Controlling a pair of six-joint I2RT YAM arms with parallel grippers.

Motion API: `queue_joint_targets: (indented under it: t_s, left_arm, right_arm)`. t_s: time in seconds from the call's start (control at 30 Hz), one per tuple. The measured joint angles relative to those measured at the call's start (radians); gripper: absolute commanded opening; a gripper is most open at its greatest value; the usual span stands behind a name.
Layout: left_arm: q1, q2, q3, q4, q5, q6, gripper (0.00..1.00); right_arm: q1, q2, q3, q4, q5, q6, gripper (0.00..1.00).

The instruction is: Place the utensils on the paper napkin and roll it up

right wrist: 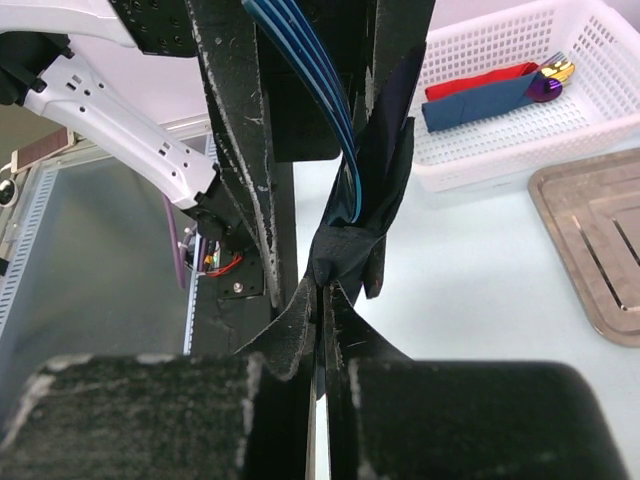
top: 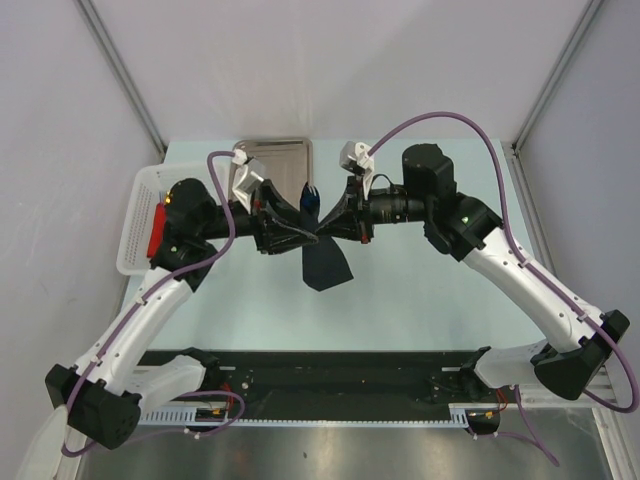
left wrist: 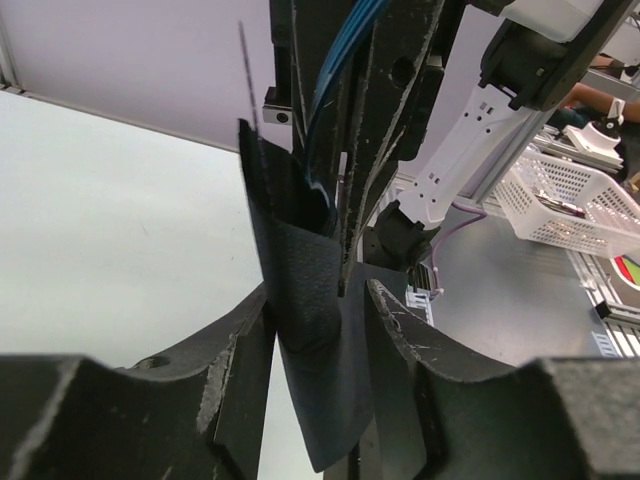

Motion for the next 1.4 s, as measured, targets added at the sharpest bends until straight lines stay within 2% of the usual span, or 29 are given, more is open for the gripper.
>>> queue_joint_targets:
  t_s: [0.3,0.57,0.77,0.87,0.9,0.97,1.0,1.03,1.1,1.13,1.23,1.3,1.4]
  left_arm:
    - [-0.023,0.014,-0.010,0.011,-0.003,-0.001,0.42]
    - [-0.035,0.044,-0.019,0.020,-0.002,-0.012,0.47]
    - [-0.035,0.046,-0.039,0.065,-0.003,-0.045,0.34]
    - [-0.035,0.046,-0.051,0.098,-0.003,-0.070,0.15]
    - [-0.035,0.046,-0.053,0.108,0.000,-0.080,0.02]
    - [-0.035,0.046,-0.056,0.124,0.007,-0.095,0.00]
    - [-0.035,0.046,-0.058,0.131,0.009,-0.098,0.00]
    - [-0.035,0.046,-0.058,0.136,0.011,-0.104,0.00]
    - [-0.035,0.046,-0.059,0.138,0.014,-0.108,0.00]
    - [-0.034,0.046,-0.059,0.136,0.015,-0.109,0.00]
    - [-0.025,0.046,-0.060,0.135,0.016,-0.114,0.00]
    - [-0.012,0.046,-0.060,0.136,0.014,-0.114,0.00]
    - [0.007,0.046,-0.060,0.136,0.004,-0.114,0.00]
  right_arm:
    - [0.004,0.000,0.000,-0.003,0.019,0.006,0.00]
    - [-0.014,0.000,0.001,0.014,0.021,0.012,0.00]
    - [-0.021,0.000,0.001,0.017,0.018,0.016,0.00]
    - [-0.020,0.000,0.001,0.017,0.014,0.016,0.00]
    - [-0.020,-0.001,0.001,0.018,0.014,0.016,0.00]
    - [-0.020,-0.001,0.001,0.021,0.014,0.023,0.00]
    - [-0.020,-0.001,0.000,0.023,0.013,0.027,0.06]
    - [-0.020,-0.001,0.001,0.024,0.014,0.029,0.29]
    - [-0.021,-0.002,0.001,0.023,0.015,0.042,0.56]
    - [-0.022,-0.002,0.001,0.024,0.014,0.047,0.75]
    - [-0.039,-0.014,0.001,0.014,0.018,0.050,0.87]
    - [-0.055,-0.031,0.001,-0.011,0.024,0.042,0.89]
    - [-0.069,-0.063,0.000,-0.070,0.036,0.019,0.86]
